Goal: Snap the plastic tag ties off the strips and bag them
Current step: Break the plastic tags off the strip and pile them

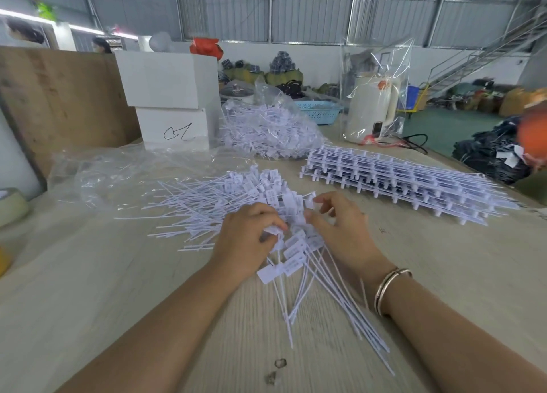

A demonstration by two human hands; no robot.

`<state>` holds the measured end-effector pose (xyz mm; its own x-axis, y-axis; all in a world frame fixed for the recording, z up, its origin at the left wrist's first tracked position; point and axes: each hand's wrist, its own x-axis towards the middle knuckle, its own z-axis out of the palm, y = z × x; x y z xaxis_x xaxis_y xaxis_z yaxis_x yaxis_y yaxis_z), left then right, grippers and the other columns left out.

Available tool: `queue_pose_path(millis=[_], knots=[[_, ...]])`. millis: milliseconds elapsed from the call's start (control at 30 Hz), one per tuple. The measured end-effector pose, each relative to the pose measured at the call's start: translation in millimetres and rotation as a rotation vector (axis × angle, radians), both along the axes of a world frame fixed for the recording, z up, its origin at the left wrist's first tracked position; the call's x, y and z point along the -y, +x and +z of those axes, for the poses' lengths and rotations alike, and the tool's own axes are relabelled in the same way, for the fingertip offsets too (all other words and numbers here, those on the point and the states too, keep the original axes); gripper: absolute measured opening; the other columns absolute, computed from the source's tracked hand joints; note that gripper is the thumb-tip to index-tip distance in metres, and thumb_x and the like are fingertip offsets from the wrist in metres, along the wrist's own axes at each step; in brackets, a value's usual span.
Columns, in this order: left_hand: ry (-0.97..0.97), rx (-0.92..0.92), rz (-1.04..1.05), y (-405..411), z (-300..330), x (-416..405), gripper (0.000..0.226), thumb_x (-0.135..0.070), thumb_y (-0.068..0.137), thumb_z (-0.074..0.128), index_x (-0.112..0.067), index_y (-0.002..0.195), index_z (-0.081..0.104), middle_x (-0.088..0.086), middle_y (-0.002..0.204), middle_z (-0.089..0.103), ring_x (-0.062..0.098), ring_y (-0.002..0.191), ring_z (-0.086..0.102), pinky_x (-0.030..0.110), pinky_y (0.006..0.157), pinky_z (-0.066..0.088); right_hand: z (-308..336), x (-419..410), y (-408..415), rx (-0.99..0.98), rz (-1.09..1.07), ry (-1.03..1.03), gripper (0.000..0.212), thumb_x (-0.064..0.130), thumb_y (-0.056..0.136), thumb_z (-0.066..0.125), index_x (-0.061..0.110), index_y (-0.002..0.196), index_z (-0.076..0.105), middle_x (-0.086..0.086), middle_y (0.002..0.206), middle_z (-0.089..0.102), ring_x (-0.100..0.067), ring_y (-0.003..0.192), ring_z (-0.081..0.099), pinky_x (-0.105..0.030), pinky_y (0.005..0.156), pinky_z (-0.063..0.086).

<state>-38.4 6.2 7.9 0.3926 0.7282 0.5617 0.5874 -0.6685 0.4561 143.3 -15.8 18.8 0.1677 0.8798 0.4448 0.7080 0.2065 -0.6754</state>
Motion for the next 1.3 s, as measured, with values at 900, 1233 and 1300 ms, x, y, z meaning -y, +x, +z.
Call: queue_pose_path(millis=[900,1233,1300], knots=[[-0.173,-0.513,0.228,7.5,19.3,32.0,0.024,-0.038,0.086,0.045,-0.018,0.08,0.058,-0.004,0.074,0.061,0.018,0.071,0.058,0.027,0.061,0.044,22.0,37.8,9.2,0.433,0.306,-0.64,0.028,0.029,0.086,0.05,0.006,0.071,0.047,-0.005,0.071,0.042,-0.017,0.063,0.035,-0.029,0.056,0.026],[-0.347,-0.436,0.212,3.9,12.4,23.7,0.061,-0.083,0.07,0.028,-0.029,0.092,0.046,-0.012,0.091,0.049,0.009,0.08,0.05,0.028,0.059,0.033,18.2,32.0,-8.7,0.167,0.4,-0.6,0.029,0.002,0.079,0.05,0.026,0.063,0.053,0.007,0.066,0.051,-0.008,0.064,0.048,-0.023,0.062,0.036],[-0.375,-0.546,0.206,2.6,13.6,25.6,0.06,-0.079,0.069,0.043,-0.03,0.103,0.043,-0.01,0.097,0.047,0.013,0.088,0.05,0.03,0.064,0.034,17.1,31.6,-8.3,0.114,0.413,-0.613,0.028,-0.001,0.077,0.051,0.025,0.072,0.061,0.009,0.065,0.051,-0.003,0.06,0.047,-0.021,0.06,0.035]])
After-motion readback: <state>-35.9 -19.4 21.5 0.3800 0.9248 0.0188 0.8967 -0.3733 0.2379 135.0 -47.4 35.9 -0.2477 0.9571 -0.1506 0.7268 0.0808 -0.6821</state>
